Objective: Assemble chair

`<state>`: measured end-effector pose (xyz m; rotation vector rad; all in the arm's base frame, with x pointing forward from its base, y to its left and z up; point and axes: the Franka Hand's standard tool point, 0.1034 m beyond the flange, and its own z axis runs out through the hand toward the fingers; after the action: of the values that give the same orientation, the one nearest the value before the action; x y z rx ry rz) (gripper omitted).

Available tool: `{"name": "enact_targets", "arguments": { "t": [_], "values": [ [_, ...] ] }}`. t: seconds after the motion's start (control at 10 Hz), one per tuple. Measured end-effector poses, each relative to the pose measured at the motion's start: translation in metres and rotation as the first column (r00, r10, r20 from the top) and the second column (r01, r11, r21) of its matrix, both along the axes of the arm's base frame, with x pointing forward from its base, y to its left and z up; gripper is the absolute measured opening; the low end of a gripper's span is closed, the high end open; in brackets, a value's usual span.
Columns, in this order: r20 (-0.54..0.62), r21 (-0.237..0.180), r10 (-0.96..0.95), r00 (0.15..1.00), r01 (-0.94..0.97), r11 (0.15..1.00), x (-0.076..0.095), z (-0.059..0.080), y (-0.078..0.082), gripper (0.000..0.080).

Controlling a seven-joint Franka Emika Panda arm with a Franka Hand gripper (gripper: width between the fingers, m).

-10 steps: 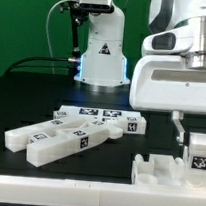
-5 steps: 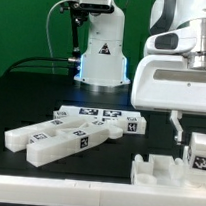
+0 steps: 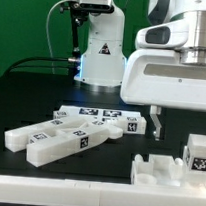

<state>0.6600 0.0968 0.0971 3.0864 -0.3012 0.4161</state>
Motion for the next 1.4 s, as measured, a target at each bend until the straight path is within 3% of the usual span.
{"name": "enact_targets", "arguments": {
  "t": [0.4,1.0,1.1,1.2,1.3,1.4],
  "values": [
    [-0.261,-0.001,-0.028,0.965,0.029,1.000,-0.004,-0.001,-0.004,0.0649],
    [-0.226,0.023,-0.127,0.966,0.136,0.990,0.003,-0.003,0.015,0.0649],
    [-0.226,0.023,-0.128,0.966,0.137,0.990,0.004,-0.003,0.013,0.0561],
    [-0.226,0.023,-0.133,0.965,0.141,0.990,0.004,-0.003,0.012,0.0380],
    [-0.225,0.027,-0.218,0.949,0.230,0.973,0.004,-0.003,0.013,0.0380],
    [-0.225,0.030,-0.293,0.929,0.307,0.951,0.003,-0.003,0.013,0.0272]
  ]
}}
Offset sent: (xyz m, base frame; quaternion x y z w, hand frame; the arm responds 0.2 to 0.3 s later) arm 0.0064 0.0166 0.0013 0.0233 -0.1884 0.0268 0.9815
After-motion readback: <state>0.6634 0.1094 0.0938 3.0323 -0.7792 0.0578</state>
